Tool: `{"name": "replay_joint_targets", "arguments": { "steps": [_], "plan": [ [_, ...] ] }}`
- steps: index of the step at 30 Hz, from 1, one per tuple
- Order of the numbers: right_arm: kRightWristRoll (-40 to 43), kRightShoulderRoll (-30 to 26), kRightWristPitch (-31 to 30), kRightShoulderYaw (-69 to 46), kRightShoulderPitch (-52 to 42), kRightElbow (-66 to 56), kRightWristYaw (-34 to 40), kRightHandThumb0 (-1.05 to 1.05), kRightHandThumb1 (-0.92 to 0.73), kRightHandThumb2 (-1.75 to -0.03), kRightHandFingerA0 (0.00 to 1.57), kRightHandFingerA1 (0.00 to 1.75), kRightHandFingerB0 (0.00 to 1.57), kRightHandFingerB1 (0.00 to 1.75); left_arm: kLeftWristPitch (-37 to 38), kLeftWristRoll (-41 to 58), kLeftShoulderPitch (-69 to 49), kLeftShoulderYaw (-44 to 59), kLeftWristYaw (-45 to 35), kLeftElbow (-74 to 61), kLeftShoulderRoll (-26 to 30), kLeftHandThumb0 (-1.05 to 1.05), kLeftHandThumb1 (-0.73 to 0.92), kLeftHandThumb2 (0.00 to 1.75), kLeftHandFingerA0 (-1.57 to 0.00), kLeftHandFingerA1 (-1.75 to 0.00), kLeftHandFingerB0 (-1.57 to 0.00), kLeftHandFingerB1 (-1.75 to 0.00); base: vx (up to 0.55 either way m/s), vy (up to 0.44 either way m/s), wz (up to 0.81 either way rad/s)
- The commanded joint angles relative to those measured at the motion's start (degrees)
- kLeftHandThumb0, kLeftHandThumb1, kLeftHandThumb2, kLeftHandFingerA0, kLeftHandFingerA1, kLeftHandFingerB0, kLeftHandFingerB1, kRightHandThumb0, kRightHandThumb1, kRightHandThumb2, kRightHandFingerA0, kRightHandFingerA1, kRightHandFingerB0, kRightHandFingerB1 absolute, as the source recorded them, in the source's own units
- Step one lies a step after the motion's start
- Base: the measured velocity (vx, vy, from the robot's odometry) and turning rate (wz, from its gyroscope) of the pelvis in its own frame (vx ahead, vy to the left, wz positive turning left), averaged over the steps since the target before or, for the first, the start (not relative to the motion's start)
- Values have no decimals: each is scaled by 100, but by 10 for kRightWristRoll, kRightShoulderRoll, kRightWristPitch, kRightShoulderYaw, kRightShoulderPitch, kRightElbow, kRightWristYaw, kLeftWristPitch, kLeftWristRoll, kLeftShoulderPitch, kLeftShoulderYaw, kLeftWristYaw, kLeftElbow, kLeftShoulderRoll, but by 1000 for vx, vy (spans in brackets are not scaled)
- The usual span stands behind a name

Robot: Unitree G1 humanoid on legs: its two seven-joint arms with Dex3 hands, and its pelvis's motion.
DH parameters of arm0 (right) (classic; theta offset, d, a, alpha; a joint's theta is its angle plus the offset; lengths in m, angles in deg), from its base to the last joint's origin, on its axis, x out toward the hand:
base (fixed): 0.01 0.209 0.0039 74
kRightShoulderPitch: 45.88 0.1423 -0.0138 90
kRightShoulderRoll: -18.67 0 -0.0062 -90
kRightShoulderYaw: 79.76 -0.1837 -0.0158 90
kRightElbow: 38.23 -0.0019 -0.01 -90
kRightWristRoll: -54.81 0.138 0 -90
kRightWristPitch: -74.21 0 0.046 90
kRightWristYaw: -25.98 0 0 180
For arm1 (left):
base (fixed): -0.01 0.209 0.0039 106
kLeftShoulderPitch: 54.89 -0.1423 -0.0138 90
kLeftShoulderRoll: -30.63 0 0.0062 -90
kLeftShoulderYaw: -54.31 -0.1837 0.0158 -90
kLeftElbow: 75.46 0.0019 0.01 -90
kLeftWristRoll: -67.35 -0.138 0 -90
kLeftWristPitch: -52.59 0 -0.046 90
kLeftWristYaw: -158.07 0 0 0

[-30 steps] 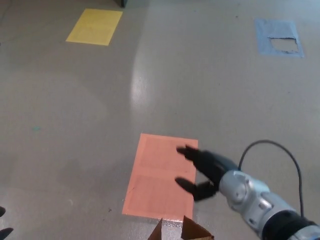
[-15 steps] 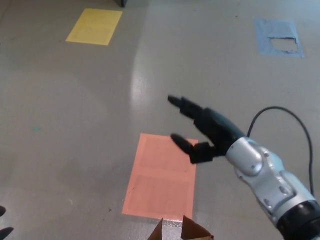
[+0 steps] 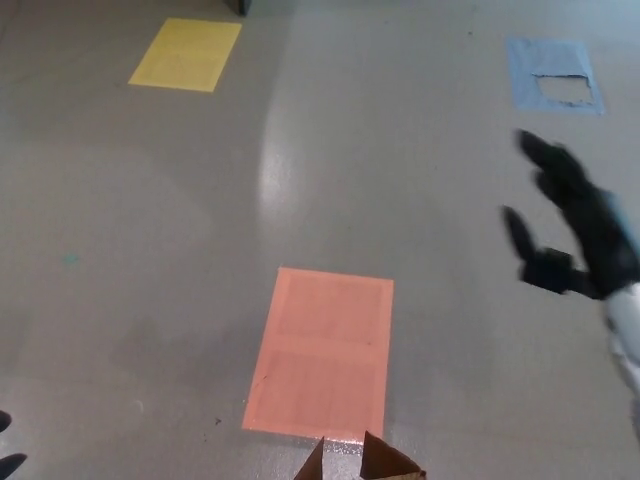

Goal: An air pump is kept on top of a storage box on the floor and the robot uses its right hand to press down on the handle of the pump to compress it

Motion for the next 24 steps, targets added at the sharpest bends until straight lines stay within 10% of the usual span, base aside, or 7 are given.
{"name": "replay_joint_targets", "arguments": {
  "steps": [1,6,7,9,10,12,24],
  "plan": [
    [74,-24,78,-102,-9,215,114,-34,-61,-113,1,47,0,47,-4,7,-7,12,1,8,22,-62,72,61,-26,-32,-25,-28,0,0,0],
    [38,-45,57,-86,21,316,145,-33,-61,-112,1,46,0,46,-1,4,0,10,5,8,25,-62,71,61,-29,-33,-25,-29,0,0,0],
    [37,-46,40,-84,27,343,145,-62,-90,-71,12,30,11,26,1,5,0,11,6,9,24,-61,71,61,-28,-32,-25,-29,0,0,0],
    [38,-45,17,-80,29,374,138,-61,-90,-67,13,28,14,27,0,7,-1,14,5,10,23,-60,71,61,-28,-32,-25,-29,0,0,0],
    [31,-44,4,-73,25,397,137,-33,-60,-111,0,47,0,46,0,11,-3,17,1,10,23,-61,70,61,-28,-32,-25,-29,0,0,0],
    [26,-41,-7,-65,18,419,133,-69,-72,-100,7,42,1,37,1,13,-6,19,-1,10,22,-61,70,61,-28,-32,-25,-29,0,0,0],
    [19,-55,-38,-27,-29,500,90,-74,-73,-100,8,36,8,30,5,7,-15,18,-6,8,9,-62,71,62,-26,-32,-25,-29,0,0,0]
  ]
}}
